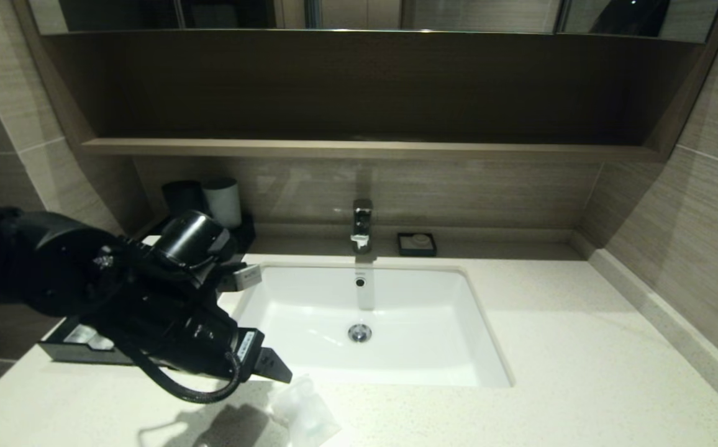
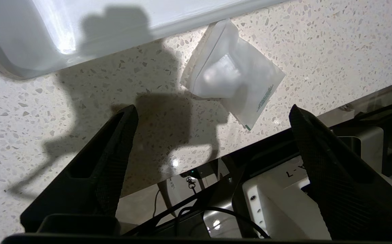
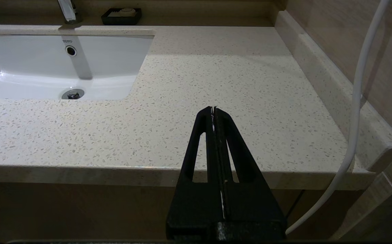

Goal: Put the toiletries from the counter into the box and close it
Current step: Pick up the bathroom toiletry

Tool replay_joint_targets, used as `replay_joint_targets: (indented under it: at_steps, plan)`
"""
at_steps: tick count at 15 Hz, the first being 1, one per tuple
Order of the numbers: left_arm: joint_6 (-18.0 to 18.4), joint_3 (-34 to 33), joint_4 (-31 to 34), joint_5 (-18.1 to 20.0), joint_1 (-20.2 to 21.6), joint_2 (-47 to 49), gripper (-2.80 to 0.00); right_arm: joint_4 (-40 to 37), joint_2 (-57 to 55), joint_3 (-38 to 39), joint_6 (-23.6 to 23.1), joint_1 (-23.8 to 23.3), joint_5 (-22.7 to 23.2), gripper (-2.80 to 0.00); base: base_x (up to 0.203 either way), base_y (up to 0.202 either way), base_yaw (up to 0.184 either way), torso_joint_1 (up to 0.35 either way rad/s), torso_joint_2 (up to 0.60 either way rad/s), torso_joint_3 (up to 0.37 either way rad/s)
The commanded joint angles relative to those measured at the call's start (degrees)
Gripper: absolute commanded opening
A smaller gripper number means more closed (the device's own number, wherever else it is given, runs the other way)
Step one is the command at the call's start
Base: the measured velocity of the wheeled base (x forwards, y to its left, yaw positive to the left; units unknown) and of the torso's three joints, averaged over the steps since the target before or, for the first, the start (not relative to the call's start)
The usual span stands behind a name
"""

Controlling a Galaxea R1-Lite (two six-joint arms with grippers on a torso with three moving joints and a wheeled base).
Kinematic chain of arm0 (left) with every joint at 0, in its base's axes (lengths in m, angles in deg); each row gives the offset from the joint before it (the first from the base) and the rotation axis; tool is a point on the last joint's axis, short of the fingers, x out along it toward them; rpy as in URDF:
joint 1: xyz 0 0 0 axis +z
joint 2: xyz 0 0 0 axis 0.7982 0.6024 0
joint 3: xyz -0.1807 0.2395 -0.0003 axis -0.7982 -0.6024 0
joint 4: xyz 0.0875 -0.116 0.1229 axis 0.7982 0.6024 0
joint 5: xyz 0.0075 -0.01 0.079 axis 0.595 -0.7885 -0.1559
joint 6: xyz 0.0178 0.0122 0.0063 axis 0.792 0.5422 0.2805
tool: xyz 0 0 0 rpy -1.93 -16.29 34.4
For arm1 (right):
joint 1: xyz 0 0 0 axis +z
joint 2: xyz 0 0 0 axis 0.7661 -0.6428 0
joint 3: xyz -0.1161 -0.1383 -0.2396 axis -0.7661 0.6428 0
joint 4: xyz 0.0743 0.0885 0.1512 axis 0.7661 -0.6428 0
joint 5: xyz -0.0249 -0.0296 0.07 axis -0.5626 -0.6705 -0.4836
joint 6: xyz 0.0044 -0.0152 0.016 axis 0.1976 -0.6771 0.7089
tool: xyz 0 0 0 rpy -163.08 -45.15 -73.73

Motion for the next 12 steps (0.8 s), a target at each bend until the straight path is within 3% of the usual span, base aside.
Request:
replay_joint_targets:
  at_steps: [1, 4, 7, 12]
  plan:
    - [-0.2, 5.3, 4.1, -1.5, -1.9, 1.6, 0.0, 0.0, 0.0, 0.1, 0.0, 0.0, 0.0, -2.8, 0.0, 0.0, 0.0, 0.0, 0.0, 0.0]
    - [-1.6, 13.0, 11.7, -4.8, -7.0, 5.7, 0.0, 0.0, 0.0, 0.1, 0.0, 0.0, 0.0, -2.8, 0.0, 0.0, 0.0, 0.0, 0.0, 0.0]
    - [-5.7, 15.4, 14.3, -11.0, -10.9, 10.0, 0.0, 0.0, 0.0, 0.1, -0.1, 0.0, 0.0, -2.8, 0.0, 0.0, 0.0, 0.0, 0.0, 0.0]
    - [-9.7, 15.8, 14.3, -11.8, -11.9, 13.1, 0.0, 0.0, 0.0, 0.1, -0.1, 0.0, 0.0, -2.8, 0.0, 0.0, 0.0, 0.0, 0.0, 0.0]
